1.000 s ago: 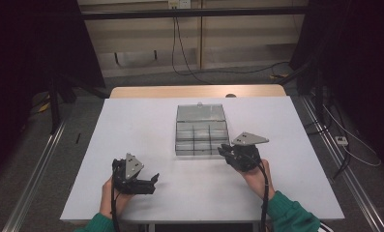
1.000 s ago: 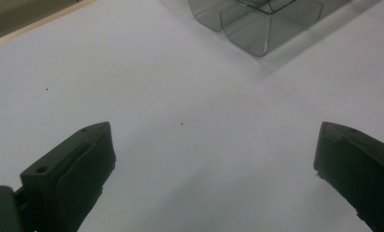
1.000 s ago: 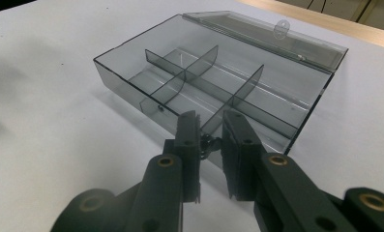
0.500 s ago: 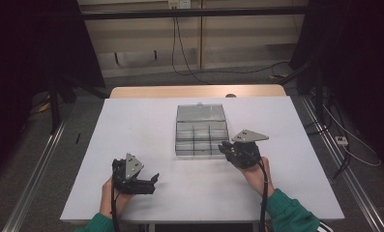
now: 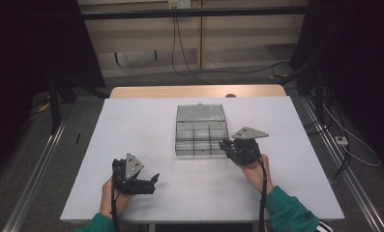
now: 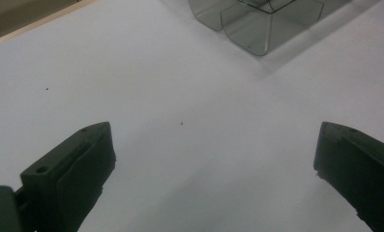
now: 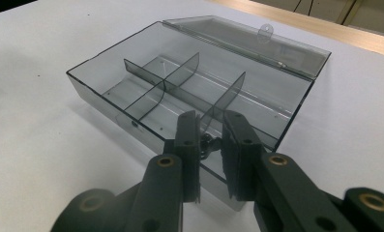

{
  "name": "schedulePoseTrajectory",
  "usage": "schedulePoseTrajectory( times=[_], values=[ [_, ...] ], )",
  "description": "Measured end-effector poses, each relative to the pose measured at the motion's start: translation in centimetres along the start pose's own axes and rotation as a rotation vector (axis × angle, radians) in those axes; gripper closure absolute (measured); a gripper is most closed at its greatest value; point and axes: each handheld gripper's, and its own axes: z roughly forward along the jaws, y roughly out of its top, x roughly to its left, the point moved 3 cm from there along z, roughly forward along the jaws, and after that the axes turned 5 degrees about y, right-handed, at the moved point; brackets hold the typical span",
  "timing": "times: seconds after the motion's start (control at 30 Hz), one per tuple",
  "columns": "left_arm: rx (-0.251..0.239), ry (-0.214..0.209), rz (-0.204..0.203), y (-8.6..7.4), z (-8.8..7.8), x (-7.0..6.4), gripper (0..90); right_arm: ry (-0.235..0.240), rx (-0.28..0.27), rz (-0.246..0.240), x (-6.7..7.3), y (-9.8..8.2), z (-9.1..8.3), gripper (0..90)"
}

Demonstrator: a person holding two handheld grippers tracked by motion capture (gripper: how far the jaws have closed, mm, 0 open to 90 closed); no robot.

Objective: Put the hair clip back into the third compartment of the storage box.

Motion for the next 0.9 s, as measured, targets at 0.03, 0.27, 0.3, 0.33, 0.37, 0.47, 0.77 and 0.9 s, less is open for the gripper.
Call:
schedulePoseTrajectory(
  times=[0.03,0.27,0.3,0.33,0.37,0.47,0.77,0.9],
  values=[
    [0.0,0.0,0.001,0.0,0.0,0.0,0.9,-0.001,0.001,0.001,0.0,0.0,0.0,78.6],
    [0.004,0.001,0.006,0.0,0.0,0.0,0.9,-0.013,0.005,0.008,-0.5,0.1,0.4,78.6],
    [0.004,0.0,0.006,0.0,0.0,0.0,0.9,-0.014,0.005,0.009,-0.6,0.1,0.5,78.6],
    [0.001,0.0,0.0,0.0,0.0,-0.1,0.9,-0.015,0.006,0.01,-0.7,0.0,0.5,78.6],
    [0.0,0.0,0.0,0.0,0.0,-0.1,0.9,-0.018,0.006,0.011,-0.7,0.0,0.5,78.6],
    [0.001,0.0,0.0,0.0,0.0,-0.1,1.0,-0.021,0.006,0.014,-0.9,0.1,0.6,78.6],
    [0.001,0.001,-0.001,0.0,0.0,-0.1,0.9,-0.024,0.007,0.012,-1.0,0.2,0.7,78.6],
    [0.001,0.002,0.002,0.0,0.0,-0.1,1.0,-0.028,0.004,0.015,-1.2,0.3,0.9,78.6]
  ],
)
